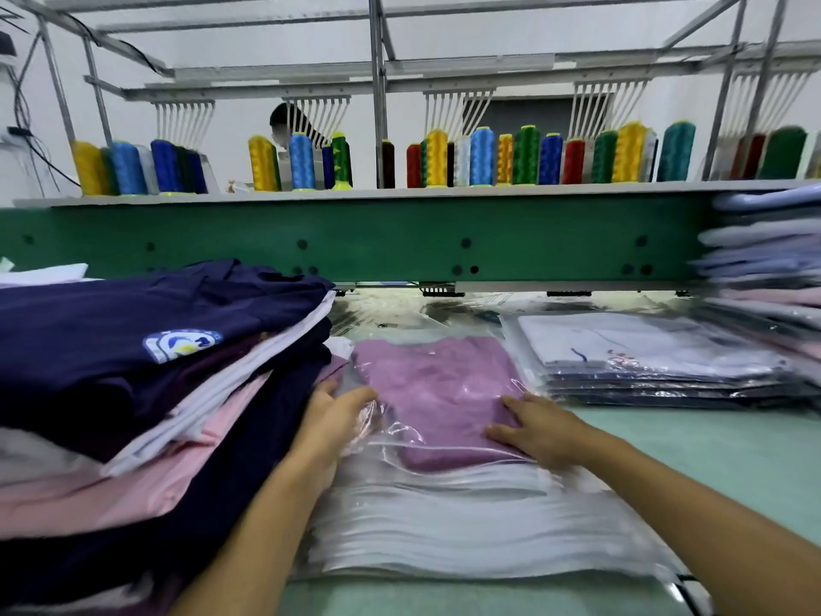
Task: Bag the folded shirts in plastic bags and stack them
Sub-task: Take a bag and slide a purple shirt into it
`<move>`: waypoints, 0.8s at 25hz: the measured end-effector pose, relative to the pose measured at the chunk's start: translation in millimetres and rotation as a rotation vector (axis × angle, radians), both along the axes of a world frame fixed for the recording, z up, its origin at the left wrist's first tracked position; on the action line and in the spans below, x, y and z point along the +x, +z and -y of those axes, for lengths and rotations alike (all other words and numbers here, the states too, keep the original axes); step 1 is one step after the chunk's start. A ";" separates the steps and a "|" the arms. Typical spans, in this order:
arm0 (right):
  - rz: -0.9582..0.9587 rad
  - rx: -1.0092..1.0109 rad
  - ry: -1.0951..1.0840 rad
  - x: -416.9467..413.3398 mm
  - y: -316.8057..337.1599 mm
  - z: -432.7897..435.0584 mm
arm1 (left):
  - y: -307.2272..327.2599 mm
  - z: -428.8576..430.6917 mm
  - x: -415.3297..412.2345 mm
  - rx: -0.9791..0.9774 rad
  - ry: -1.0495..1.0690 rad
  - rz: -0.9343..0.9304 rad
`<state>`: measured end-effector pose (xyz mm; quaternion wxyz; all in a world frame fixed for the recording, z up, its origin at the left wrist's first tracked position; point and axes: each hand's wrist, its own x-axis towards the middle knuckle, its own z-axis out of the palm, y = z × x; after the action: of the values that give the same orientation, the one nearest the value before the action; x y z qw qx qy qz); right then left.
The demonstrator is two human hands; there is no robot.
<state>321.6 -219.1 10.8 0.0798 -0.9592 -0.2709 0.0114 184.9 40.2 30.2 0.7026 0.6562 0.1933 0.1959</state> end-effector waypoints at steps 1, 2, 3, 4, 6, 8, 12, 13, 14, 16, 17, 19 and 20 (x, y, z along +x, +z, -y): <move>0.035 0.061 0.022 -3.5 3.6 -1.6 | 2.8 1.9 -3.3 -0.071 -0.046 -0.016; 0.082 0.127 0.043 -9.0 7.4 -3.6 | 4.1 3.5 -5.5 -0.148 -0.096 -0.042; 0.134 0.197 0.066 -14.4 11.7 -6.9 | 5.2 4.8 -7.9 -0.224 -0.148 -0.072; 0.166 0.277 0.103 -21.3 15.9 -11.3 | 7.5 6.2 -10.2 -0.284 -0.211 -0.102; 0.160 0.464 0.247 -38.0 23.7 -23.0 | 12.1 8.0 -15.7 -0.355 -0.357 -0.145; 0.147 0.536 0.428 -57.7 28.7 -36.3 | 15.7 9.2 -17.7 -0.410 -0.437 -0.131; 0.176 0.471 0.644 -86.3 29.0 -54.2 | 16.8 11.1 -17.5 -0.462 -0.376 -0.033; 0.172 0.487 0.653 -89.2 29.4 -56.6 | 16.3 12.4 -17.6 -0.447 -0.372 -0.022; 0.164 0.519 0.639 -91.0 29.7 -58.6 | 15.6 13.4 -17.5 -0.434 -0.375 -0.013; 0.164 0.586 0.569 -93.3 29.9 -63.4 | 14.9 14.9 -16.6 -0.428 -0.386 0.003; 0.186 0.616 0.532 -95.2 30.0 -66.8 | 14.6 15.4 -16.1 -0.442 -0.393 0.011; 0.240 0.662 0.479 -99.0 30.1 -73.4 | 14.3 16.3 -15.3 -0.502 -0.411 0.025; 0.265 0.682 0.460 -101.1 30.3 -76.5 | 14.1 16.4 -15.1 -0.523 -0.420 0.032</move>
<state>220.5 -142.7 41.0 0.3521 -0.7859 -0.4737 -0.1845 169.8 23.8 44.3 0.8751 0.4761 0.0866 0.0010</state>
